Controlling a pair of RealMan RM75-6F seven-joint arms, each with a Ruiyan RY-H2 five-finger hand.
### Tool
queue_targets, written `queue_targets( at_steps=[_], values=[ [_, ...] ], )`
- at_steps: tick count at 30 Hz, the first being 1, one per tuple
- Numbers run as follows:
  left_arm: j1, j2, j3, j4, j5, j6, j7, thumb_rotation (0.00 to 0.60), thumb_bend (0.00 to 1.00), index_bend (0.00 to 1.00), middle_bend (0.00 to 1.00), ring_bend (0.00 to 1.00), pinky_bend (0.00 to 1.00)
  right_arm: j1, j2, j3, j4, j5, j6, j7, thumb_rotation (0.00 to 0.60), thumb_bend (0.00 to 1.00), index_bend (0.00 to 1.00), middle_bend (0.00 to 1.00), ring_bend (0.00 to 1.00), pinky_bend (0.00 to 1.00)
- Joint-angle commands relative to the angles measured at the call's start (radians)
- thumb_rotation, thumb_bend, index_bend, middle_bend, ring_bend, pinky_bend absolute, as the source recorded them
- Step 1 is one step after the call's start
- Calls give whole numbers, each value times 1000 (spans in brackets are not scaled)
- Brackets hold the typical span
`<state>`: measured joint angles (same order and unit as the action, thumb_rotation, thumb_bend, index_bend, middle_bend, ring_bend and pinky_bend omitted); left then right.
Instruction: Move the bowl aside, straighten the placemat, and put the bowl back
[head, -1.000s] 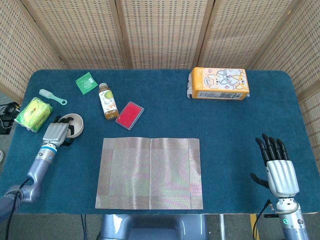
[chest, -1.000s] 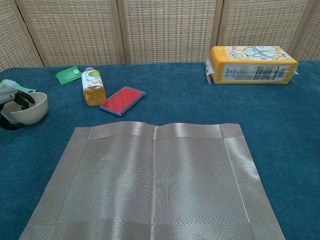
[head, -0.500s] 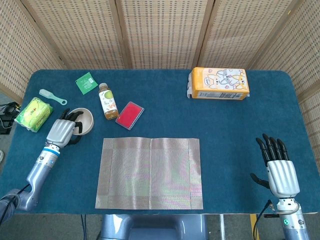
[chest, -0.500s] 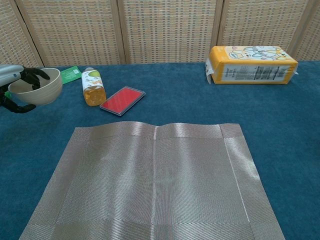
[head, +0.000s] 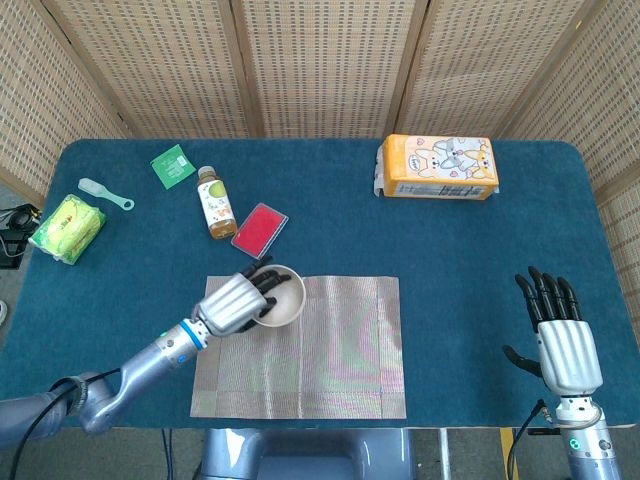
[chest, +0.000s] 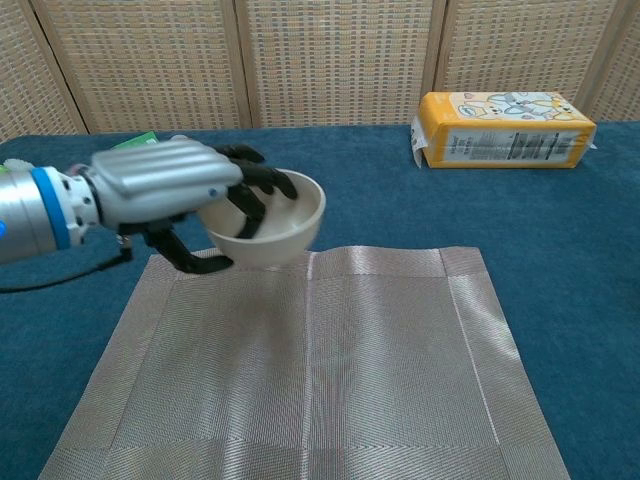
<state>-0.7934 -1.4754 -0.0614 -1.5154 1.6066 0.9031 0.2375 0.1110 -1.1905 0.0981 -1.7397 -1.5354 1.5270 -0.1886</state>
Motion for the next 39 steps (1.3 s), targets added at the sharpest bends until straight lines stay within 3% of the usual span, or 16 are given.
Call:
queue_targets(
  at_steps=[1,8,20,22,24,26,27,39],
  values=[
    [-55,-104,31,-17,-7,-113,93,600,450,728,0,0,0,-2,5,4,1,7,3,9,600,0,77,0,0,0],
    [-50,-157,51,-15,-56,-134,187,600,451,720,0,0,0,-2,11,7,0,11,2,19,600,0,77,0,0,0],
    [-31,-147,46,-15,-154,-120,307,600,442,682,0,0,0,-3,13,7,-2,11,3,21,600,0,77,0,0,0],
    [-30,-143,46,-20,-167,-121,313,600,370,568,0,0,0,-3,13,6,-3,11,2,19,600,0,76,0,0,0],
    [-27,-140,44,-25,-178,-116,312,600,137,246,0,0,0,-3,13,6,-4,10,4,17,600,0,77,0,0,0],
    [-22,-127,40,-37,-187,-99,314,600,10,44,0,0,0,-4,12,6,-5,11,4,14,600,0,77,0,0,0],
    [-21,-123,39,-42,-188,-97,314,600,0,1,0,0,0,-4,11,6,-5,11,4,13,600,0,78,0,0,0],
    [30,47,12,-197,-150,50,246,600,0,0,0,0,0,-6,6,8,-8,14,9,-2,600,0,81,0,0,0]
  ],
)
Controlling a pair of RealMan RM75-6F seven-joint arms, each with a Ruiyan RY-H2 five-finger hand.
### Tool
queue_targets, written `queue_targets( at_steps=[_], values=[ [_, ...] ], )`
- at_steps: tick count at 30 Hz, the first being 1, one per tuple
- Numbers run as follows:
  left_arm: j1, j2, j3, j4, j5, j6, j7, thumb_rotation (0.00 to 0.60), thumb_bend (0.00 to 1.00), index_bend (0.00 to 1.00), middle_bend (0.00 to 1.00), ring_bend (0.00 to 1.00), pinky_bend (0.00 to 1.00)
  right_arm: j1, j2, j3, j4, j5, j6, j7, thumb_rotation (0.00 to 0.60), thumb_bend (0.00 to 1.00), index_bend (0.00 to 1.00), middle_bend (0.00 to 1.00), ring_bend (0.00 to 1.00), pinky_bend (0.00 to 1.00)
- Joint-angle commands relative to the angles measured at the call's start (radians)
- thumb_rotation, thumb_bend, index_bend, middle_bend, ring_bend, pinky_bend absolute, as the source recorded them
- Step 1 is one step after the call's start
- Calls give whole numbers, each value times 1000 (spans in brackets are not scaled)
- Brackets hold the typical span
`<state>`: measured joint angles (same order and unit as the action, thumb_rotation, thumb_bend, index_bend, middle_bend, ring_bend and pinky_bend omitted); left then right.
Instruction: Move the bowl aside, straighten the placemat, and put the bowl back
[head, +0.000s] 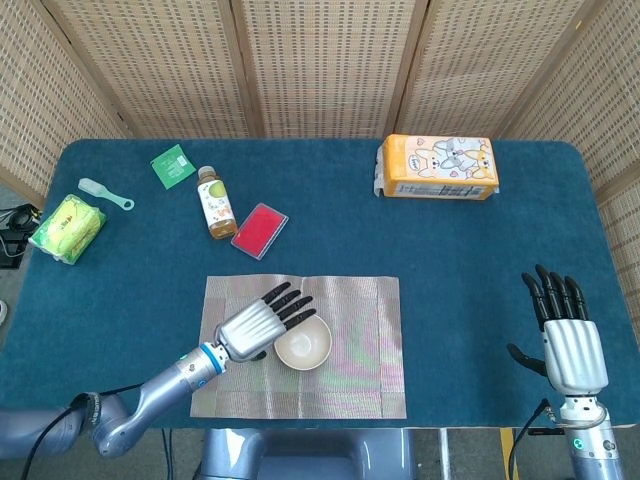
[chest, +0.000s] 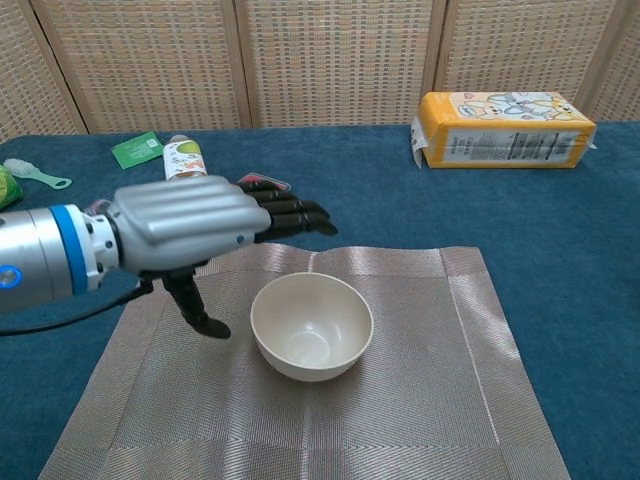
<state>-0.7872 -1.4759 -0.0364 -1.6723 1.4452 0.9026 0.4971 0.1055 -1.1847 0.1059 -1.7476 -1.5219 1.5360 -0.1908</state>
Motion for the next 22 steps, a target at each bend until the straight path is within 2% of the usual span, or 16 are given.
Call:
queue_targets(
  at_steps=[1,3,4,7,11,13,18,22],
  values=[
    [35,67,-19,-57,8,74,-12,600,0,0,0,0,0,0,0,0,0,0,0,-1,600,0,81,0,0,0],
    [76,114,-36,-94,-15,149,1,600,0,0,0,0,0,0,-1,1,1,1,1,-3,600,0,82,0,0,0],
    [126,152,-45,-115,-56,222,19,600,0,0,0,0,0,1,-2,3,6,5,-1,-7,600,0,82,0,0,0],
    [238,208,-27,-194,-131,372,100,600,0,0,0,0,0,4,-17,13,31,21,0,-33,600,0,83,0,0,0],
    [342,229,0,-210,-166,498,95,600,0,0,0,0,0,5,-36,25,58,37,10,-73,600,0,82,0,0,0],
    [393,243,19,-203,-165,545,51,600,0,0,0,0,0,4,-44,25,66,48,8,-97,600,0,79,0,0,0],
    [477,261,58,-132,-83,632,-48,600,0,0,0,0,0,10,-31,15,44,80,-37,-128,600,0,68,0,0,0],
    [512,270,64,-111,-74,638,-126,600,0,0,0,0,0,15,-30,17,26,86,-42,-140,600,0,60,0,0,0]
  ],
)
